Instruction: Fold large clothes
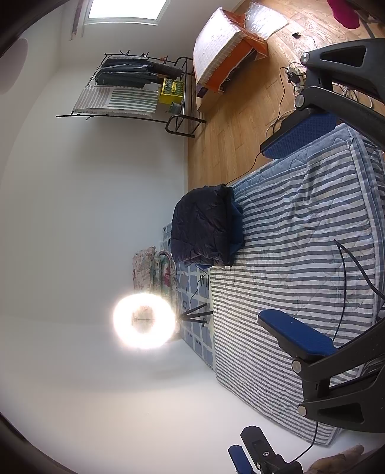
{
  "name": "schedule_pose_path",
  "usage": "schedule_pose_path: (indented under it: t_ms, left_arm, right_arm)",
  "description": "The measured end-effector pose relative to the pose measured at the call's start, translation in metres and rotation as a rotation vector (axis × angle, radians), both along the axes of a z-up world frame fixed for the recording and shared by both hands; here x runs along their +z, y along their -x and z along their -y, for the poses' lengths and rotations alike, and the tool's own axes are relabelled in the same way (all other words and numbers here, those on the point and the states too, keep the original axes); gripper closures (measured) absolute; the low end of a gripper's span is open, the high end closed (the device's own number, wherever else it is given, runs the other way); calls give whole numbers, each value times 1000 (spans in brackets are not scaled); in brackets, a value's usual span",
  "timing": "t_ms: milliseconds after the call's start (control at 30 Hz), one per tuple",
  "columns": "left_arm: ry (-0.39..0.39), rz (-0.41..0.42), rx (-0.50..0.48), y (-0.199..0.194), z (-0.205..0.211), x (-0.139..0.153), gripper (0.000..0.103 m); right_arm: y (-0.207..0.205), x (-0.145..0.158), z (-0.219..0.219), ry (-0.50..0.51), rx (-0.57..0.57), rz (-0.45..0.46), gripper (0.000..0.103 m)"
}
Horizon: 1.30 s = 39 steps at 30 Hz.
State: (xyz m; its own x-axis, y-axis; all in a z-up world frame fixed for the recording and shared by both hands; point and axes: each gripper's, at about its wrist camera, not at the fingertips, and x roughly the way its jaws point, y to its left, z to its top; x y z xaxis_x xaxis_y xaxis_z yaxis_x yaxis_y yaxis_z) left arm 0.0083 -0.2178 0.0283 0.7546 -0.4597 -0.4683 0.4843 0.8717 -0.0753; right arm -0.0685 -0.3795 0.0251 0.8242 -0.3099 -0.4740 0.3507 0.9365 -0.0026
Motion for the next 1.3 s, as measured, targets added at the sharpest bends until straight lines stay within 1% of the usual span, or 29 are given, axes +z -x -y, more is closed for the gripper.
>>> schedule_pose_path:
  t_ms: [500, 1300]
  left_arm:
    - [3, 10, 2, 9, 4, 1, 0]
    - [7, 12, 3, 10, 4, 4, 0]
  right_arm:
    - [2, -1, 1, -8, 9, 7, 0]
    - [-1, -3, -6, -13, 17, 6, 0]
